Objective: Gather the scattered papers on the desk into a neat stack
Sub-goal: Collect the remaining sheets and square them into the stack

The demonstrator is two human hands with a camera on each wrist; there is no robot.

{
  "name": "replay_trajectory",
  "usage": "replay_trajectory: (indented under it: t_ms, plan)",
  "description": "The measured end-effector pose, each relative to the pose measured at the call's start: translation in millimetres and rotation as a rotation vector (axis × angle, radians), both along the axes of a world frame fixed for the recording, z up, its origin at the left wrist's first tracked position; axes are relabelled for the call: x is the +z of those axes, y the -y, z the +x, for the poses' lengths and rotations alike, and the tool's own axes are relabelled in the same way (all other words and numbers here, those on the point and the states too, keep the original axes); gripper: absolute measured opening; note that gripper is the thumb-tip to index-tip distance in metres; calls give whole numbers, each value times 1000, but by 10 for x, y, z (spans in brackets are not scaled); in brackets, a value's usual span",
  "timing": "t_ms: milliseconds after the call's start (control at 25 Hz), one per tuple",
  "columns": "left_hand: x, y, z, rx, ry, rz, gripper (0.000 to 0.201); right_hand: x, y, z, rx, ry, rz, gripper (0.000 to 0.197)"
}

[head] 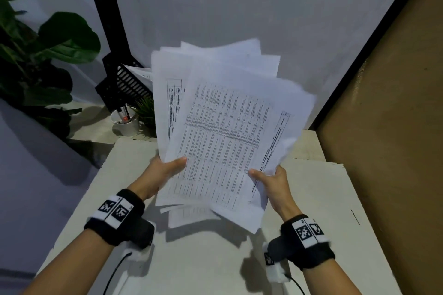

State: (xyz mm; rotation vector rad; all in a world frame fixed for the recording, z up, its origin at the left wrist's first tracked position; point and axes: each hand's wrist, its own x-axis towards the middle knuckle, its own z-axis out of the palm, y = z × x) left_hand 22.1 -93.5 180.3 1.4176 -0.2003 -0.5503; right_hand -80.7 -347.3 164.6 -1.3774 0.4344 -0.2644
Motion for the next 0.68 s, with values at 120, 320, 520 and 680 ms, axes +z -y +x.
replay_trajectory:
  t_ms: [120,320,520,680]
  plan:
    - [16,124,-115,68,118,68,25,29,-47,19,7,32,-79,22]
    - [-482,102,-330,60,-24,301,56,-173,-143,-57,49,5,-89,36]
    - [-334,189,-365,96,2,183,42,-112,-46,-74,109,51,-103,40]
    - [-154,199,-231,82,118,139,68,66,24,8,140,56,-130,34]
